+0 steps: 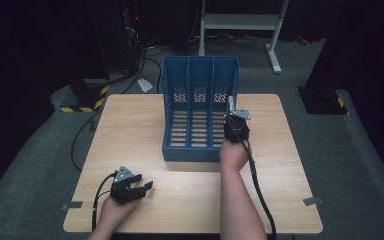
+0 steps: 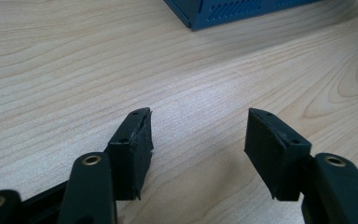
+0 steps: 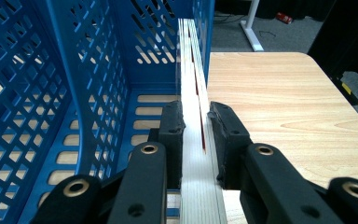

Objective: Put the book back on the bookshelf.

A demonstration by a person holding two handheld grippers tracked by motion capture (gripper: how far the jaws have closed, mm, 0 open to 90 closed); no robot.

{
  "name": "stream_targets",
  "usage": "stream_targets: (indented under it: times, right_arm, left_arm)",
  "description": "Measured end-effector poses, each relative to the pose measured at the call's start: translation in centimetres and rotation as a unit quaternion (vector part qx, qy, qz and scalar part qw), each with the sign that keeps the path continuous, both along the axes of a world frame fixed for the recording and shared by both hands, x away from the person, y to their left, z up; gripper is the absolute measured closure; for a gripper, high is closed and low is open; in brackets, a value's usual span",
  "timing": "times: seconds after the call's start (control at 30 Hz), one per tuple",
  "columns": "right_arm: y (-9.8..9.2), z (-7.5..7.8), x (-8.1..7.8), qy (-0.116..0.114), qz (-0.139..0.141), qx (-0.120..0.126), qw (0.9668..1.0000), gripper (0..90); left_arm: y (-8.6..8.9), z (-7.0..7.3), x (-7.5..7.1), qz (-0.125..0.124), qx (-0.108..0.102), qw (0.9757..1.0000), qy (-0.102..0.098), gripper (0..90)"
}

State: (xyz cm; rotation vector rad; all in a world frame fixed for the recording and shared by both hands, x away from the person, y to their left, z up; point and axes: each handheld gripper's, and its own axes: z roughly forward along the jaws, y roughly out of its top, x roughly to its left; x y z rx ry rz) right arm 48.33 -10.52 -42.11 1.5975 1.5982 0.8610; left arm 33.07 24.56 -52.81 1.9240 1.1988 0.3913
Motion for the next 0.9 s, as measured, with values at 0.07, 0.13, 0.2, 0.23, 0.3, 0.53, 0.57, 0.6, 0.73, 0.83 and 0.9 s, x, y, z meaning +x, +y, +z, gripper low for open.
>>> stream_targets:
  times: [0.07,0.13,0.2,0.23,0.3,0.53,0.57,0.6,0.73,0.83,0.9]
  right_arm:
    - [-0.03,-0.07,-0.02,0.001,0.003,-0.003,1.0,75.6]
    - [-0.09,-0.24,-0.01,0.002,0.004,-0.002,1.0,75.4]
    - [-0.16,-0.43,-0.06,0.005,0.006,0.0,1.0,75.3]
    - [-0.16,-0.43,-0.06,0.005,0.006,0.0,1.0,75.3]
    - [-0.22,-0.62,-0.13,0.006,0.01,-0.001,0.9999,75.2]
    - [-0.37,-0.59,-0.11,0.006,0.012,0.004,0.9999,75.1]
    - [-0.39,-0.59,-0.1,0.006,0.013,0.003,0.9999,75.1]
    - [-0.39,-0.59,-0.11,0.006,0.013,0.004,0.9999,75.0]
    - [-0.42,-0.59,-0.07,0.006,0.013,0.006,0.9999,74.8]
    - [-0.43,-0.55,-0.07,0.007,0.013,0.01,0.9998,74.2]
    - [-0.45,-0.54,-0.07,0.009,0.013,0.011,0.9998,73.7]
  left_arm:
    - [0.01,0.0,0.0,0.0,-0.001,1.0,0.0,41.2]
    - [0.0,0.0,0.0,0.0,0.0,1.0,0.0,41.2]
    - [0.0,0.0,0.0,0.0,0.0,1.0,0.0,41.2]
    - [0.0,0.0,0.0,0.0,0.0,1.0,0.0,41.2]
    - [-0.01,0.0,0.0,0.0,0.001,1.0,0.0,41.2]
    - [-0.02,0.01,-0.01,0.0,0.001,1.0,0.0,41.3]
    - [-0.02,0.01,-0.01,0.0,0.001,1.0,0.0,41.3]
    - [0.01,0.01,0.01,-0.001,0.004,1.0,-0.001,41.2]
    - [0.0,0.03,-0.01,-0.001,0.004,1.0,-0.001,41.1]
    - [0.0,0.02,-0.01,-0.001,0.004,1.0,-0.001,41.1]
    - [0.01,0.02,0.0,-0.001,0.004,1.0,-0.001,41.1]
